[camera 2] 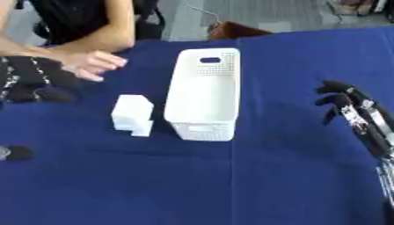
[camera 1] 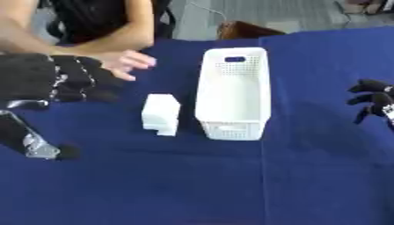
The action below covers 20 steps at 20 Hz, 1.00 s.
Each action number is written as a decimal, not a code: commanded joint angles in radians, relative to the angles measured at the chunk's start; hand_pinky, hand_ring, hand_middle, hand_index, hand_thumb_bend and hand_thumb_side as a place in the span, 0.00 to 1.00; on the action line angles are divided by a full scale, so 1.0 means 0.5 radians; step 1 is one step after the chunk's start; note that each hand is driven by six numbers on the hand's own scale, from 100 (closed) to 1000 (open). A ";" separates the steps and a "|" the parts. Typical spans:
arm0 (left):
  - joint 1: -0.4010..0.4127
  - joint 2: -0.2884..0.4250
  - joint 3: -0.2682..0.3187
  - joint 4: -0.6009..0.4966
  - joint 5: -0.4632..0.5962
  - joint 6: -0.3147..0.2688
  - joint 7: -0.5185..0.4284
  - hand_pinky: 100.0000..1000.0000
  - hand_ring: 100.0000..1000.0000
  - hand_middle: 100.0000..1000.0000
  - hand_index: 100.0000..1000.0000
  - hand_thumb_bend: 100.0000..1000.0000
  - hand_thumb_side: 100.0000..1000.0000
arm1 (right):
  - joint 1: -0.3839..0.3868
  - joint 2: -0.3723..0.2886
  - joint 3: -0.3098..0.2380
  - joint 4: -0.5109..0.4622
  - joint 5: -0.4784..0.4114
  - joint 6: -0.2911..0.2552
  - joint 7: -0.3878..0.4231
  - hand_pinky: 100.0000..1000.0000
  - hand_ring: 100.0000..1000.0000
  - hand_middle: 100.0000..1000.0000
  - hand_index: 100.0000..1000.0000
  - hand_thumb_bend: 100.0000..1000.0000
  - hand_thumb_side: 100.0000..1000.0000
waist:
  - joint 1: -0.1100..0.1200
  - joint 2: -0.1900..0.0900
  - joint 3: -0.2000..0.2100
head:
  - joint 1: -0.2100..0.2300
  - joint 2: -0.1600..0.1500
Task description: Pick up objects on the table and place them in the box.
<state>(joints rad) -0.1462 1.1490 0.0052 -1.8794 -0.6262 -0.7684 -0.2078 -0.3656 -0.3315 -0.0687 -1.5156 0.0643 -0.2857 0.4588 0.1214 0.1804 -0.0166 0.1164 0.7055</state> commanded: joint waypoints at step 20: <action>-0.164 0.063 -0.027 0.003 -0.196 0.013 -0.038 1.00 1.00 1.00 1.00 0.76 0.87 | -0.030 -0.028 0.010 -0.020 0.008 -0.001 0.027 0.38 0.67 0.74 0.89 0.00 0.84 | 0.027 -0.020 -0.048 | 0.019 -0.003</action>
<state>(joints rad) -0.2173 1.1489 -0.0137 -1.8706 -0.7185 -0.7629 -0.2368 -0.3666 -0.3315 -0.0624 -1.5150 0.0649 -0.2854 0.4705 0.1360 0.1812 -0.0417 0.1176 0.7085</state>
